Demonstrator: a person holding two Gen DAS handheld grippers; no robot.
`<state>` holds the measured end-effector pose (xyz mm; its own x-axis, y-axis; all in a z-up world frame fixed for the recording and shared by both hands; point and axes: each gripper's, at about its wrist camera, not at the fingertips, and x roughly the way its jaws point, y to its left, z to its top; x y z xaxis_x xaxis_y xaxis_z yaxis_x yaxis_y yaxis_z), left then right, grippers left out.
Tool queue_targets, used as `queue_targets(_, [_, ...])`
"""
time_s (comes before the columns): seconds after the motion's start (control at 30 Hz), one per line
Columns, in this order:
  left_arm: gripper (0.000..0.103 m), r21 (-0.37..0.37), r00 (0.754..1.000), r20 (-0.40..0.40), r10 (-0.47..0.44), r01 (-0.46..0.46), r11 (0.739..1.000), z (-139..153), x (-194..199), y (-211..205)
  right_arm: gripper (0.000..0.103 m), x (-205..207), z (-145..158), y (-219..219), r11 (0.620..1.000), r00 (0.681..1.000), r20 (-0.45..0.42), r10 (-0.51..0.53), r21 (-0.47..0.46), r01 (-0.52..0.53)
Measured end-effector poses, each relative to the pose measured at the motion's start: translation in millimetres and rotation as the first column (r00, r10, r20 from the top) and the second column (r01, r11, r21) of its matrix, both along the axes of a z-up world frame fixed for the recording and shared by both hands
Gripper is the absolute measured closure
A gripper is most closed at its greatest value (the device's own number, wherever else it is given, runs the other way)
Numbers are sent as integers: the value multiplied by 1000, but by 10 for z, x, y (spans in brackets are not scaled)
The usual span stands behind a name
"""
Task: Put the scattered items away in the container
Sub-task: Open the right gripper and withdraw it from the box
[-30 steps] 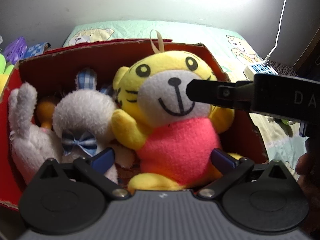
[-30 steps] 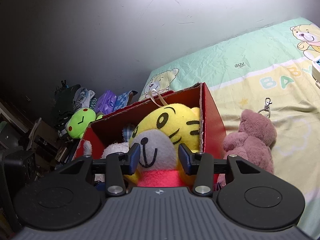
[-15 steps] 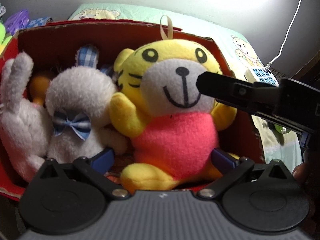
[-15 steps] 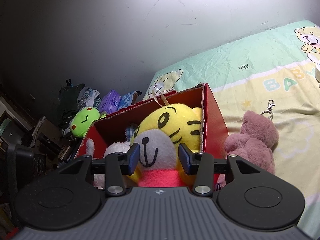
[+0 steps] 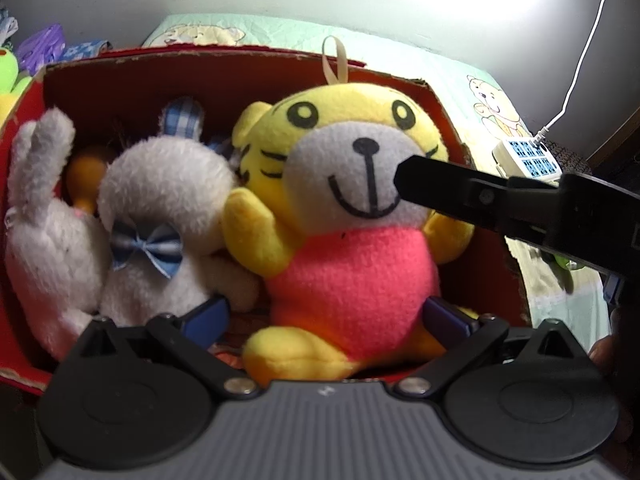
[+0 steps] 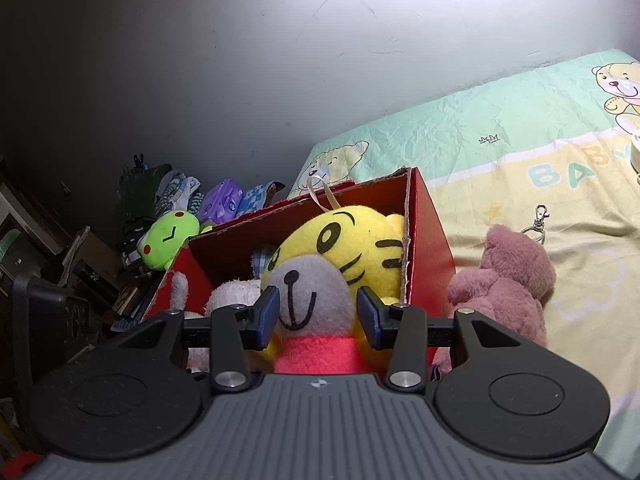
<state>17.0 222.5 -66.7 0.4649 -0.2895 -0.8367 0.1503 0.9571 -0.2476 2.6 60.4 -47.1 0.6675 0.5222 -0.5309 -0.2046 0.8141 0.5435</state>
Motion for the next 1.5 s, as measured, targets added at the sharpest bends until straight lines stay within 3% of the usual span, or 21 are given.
queue_targets(0.87, [1, 146, 988, 114, 103, -119, 982, 421, -359, -76, 49, -337, 123, -360, 995, 1000, 18, -14, 95, 12])
queue_targets(1.33, [1, 155, 982, 161, 101, -126, 980, 628, -386, -480, 49, -429, 123, -830, 991, 1000, 11, -24, 130, 23])
queue_targets(1.5, [1, 170, 979, 196, 58, -92, 981, 669, -376, -732, 49, -432, 76, -1067, 991, 999, -3, -47, 129, 47])
